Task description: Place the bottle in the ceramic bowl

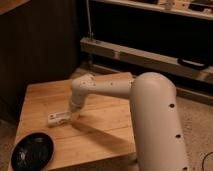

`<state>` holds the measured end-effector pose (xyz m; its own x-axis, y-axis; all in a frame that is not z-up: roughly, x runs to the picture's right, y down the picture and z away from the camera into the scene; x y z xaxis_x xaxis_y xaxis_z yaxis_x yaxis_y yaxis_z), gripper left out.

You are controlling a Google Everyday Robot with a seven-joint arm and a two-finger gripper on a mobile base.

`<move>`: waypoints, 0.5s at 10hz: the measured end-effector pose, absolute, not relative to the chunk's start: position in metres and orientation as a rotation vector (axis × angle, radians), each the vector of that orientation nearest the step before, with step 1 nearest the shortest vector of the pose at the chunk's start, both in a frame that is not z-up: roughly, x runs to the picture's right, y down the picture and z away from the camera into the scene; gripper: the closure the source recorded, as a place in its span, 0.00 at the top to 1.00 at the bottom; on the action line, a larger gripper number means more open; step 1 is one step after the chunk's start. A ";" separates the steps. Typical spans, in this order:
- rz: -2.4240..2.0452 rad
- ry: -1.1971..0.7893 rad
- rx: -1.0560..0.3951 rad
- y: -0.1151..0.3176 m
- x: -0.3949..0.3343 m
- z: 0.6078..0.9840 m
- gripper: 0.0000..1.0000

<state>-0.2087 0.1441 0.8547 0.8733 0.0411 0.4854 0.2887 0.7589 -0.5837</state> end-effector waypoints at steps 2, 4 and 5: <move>-0.137 -0.520 -0.693 0.146 -0.215 0.849 0.01; -0.132 -0.604 -0.686 0.134 -0.221 0.821 0.00; -0.133 -0.643 -0.684 0.126 -0.223 0.802 0.00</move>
<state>-0.2229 0.1257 0.8019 0.7999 0.0904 0.5933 0.3176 0.7750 -0.5463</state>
